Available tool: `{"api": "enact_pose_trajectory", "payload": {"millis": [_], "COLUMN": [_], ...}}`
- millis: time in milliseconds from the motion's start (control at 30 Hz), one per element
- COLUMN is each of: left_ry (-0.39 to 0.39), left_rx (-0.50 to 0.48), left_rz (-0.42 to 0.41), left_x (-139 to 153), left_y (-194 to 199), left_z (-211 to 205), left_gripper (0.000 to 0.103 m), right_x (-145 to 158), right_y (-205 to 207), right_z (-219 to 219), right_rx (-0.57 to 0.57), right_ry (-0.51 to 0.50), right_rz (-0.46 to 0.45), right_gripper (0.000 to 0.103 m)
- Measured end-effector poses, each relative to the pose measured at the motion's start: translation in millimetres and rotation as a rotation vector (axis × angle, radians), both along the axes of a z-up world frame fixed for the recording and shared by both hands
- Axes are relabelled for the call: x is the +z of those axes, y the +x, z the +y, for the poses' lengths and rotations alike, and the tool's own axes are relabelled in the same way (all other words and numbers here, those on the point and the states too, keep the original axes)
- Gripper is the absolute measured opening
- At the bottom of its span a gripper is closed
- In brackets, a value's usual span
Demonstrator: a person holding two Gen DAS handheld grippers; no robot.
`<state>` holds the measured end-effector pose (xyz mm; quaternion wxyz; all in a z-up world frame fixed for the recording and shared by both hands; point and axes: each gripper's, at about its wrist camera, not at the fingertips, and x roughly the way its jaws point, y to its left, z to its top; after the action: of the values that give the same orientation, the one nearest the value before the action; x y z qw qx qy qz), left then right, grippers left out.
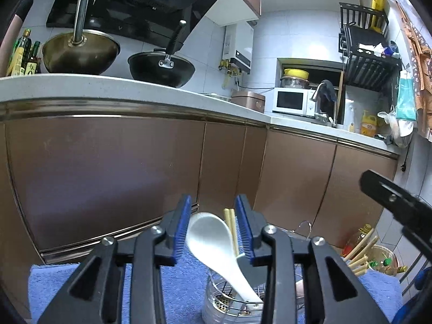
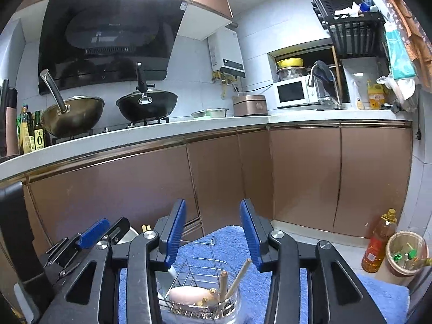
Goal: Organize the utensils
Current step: 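Lower the spoon and chopstick into the holder and open both tools, then withdraw both open tools up and back from the holder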
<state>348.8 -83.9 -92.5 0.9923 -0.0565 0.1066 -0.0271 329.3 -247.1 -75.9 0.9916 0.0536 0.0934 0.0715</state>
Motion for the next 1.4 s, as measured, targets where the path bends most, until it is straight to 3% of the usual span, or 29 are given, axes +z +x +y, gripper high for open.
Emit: {"api": "enact_pose_trajectory", "payload": {"millis": [133,433,633,933,1200,1400], "left_ry": [0.017,-0.032,-0.059,-0.021,0.015,0.025], "left_rx": [-0.010,-0.071,-0.091,-0.072,-0.070,-0.089], "left_rz": [-0.003,0.049,0.111,0.120,0.138,0.157], "left_x": [12,32,40,48,45,41], "left_y": [-20,-87,-130,-176,-189,-193], "left_z": [4,26,31,18,8,1], "left_gripper": [0.033,0.038,0.039,0.055,0.057,0.057], "right_x": [17,33,24,20,17,3], "right_y": [-33,-122,-161,-210,-222,-214], "right_z": [-1,-2,-6,-21,-37,-44], "right_rx": [-0.049,-0.244,-0.265,-0.232,-0.192,-0.172], "right_ry": [-0.028,-0.071,-0.069,-0.039,0.023,0.036], "right_rz": [-0.018,0.028,0.105,0.113,0.122,0.193], "right_gripper": [0.069,0.100,0.103,0.103,0.103,0.103]}}
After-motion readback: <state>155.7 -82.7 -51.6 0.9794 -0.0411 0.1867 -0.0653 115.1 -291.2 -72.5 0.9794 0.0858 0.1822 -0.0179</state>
